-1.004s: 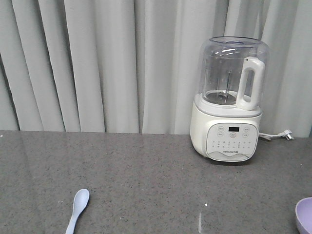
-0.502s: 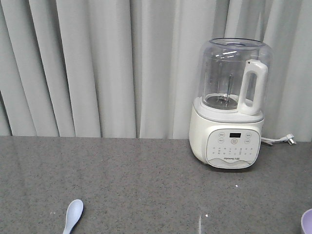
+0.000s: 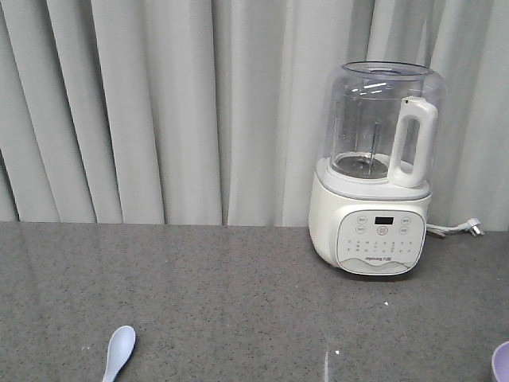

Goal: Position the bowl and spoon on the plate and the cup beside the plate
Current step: 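Lower the left gripper over the white spoon handle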

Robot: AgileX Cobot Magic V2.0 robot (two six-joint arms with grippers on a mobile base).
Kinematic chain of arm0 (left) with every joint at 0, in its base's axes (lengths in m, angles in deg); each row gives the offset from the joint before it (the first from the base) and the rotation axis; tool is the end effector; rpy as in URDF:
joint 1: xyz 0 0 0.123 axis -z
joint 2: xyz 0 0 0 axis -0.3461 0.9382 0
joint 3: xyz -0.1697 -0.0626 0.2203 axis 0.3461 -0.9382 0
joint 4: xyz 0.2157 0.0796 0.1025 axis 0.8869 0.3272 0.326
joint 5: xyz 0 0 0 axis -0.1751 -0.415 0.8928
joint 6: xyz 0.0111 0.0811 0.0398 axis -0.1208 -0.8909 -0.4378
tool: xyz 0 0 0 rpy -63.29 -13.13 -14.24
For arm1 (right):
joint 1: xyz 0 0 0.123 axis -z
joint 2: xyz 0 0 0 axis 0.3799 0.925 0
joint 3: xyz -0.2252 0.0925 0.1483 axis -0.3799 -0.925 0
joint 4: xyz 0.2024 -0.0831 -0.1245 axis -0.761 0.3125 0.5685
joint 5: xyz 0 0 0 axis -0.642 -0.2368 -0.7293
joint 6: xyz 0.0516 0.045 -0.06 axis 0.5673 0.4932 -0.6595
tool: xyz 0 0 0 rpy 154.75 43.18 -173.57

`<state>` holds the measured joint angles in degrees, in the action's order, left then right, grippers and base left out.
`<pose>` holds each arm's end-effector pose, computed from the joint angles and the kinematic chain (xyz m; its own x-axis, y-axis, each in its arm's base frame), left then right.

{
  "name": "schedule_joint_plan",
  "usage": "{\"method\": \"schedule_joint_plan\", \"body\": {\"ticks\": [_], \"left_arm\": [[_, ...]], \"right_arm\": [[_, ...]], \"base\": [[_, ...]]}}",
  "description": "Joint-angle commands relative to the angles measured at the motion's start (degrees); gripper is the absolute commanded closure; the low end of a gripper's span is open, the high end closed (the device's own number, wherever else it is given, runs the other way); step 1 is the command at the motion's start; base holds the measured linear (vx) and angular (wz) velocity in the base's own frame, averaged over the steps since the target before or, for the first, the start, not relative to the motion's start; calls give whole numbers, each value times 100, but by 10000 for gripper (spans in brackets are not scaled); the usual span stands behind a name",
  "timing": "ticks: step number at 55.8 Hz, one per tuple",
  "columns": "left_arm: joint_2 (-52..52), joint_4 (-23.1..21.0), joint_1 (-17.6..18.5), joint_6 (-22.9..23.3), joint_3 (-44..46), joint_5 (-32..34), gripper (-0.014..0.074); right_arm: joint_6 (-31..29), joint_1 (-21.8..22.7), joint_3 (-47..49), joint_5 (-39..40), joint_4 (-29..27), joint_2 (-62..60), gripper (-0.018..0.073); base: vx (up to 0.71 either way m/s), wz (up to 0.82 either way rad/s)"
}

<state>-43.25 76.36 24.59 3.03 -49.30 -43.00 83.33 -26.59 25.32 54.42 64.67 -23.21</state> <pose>0.0375 -0.0049 0.2786 0.4434 -0.1301 -0.8868 0.1400 0.9873 -0.0748 0.0419 0.0035 0.2744 0.3230 0.0504 -0.9451 -0.0862 0.9960 0.0236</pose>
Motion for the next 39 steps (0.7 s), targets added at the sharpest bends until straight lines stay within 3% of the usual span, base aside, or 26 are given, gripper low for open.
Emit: {"method": "schedule_joint_plan", "body": {"ticks": [1,5,11,17,30,39], "left_arm": [[396,-22,0,62,1140,-410,600],[1207,-10,0,-318,2072,-784,600],[2657,-16,0,-309,3257,-891,600],[3856,-16,0,-309,4106,-1108,600],[4763,-19,87,-309,4366,-1253,573],[4868,-11,275,-340,4366,-1276,430]], "right_arm": [[-613,14,1235,-5,56,566,565],[-988,14,2193,-282,50,1299,565],[-984,14,3405,-606,50,2633,565],[-910,14,3963,-967,36,3634,565],[-922,14,4018,-1461,-65,4448,549],[-933,14,4018,-1545,-59,4443,419]], "base": [[0,0],[0,0],[0,0],[0,0],[0,0],[0,0]]}}
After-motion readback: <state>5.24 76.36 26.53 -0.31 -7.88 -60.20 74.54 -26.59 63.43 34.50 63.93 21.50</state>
